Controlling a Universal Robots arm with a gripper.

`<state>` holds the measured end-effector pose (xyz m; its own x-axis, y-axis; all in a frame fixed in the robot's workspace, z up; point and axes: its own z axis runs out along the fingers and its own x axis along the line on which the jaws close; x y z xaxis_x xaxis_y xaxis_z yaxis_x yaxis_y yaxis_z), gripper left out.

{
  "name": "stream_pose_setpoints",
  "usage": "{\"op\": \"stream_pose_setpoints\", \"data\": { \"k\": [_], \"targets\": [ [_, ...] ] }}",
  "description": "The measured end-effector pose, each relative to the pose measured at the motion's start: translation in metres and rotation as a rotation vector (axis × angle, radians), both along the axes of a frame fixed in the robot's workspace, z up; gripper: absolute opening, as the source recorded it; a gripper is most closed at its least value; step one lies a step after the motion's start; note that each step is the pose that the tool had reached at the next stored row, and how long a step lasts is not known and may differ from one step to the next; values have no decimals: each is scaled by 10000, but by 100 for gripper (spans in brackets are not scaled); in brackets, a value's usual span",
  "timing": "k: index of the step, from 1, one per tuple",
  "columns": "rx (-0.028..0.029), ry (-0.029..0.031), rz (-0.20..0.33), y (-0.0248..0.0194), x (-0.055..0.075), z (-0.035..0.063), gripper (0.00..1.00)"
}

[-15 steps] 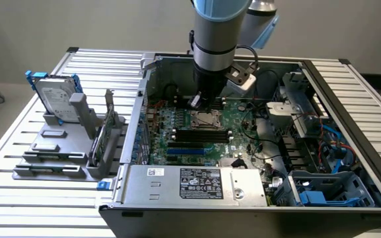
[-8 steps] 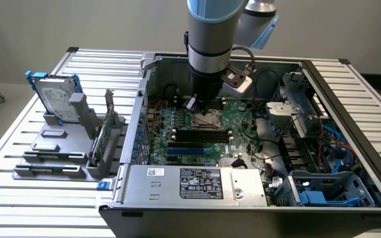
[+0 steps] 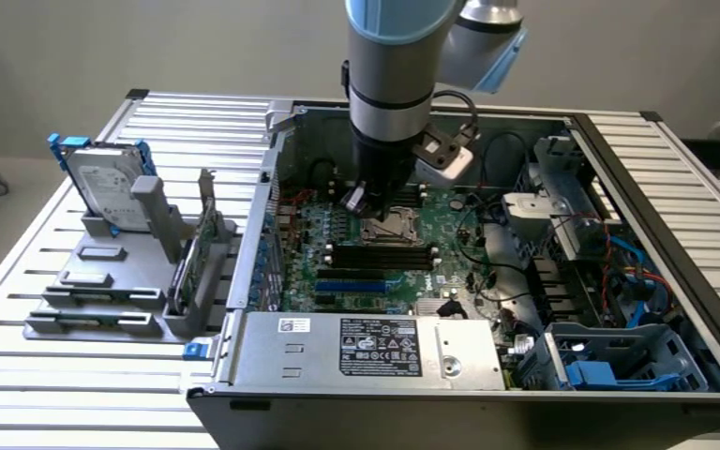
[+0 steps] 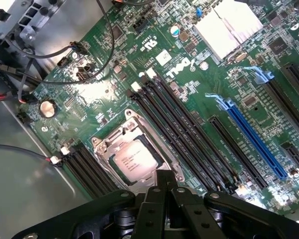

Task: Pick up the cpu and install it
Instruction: 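Install the first cpu locking lever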

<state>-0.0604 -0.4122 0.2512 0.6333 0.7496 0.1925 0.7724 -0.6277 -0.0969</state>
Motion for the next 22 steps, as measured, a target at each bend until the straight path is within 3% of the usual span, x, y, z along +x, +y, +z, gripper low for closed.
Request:
{"op": "stream_pose_setpoints", "data": {
  "k": [12, 22],
  "targets": [
    [1, 14, -50, -63, -117, -9, 11],
    [0, 14, -71, -63, -200, -160, 11]
  ]
}}
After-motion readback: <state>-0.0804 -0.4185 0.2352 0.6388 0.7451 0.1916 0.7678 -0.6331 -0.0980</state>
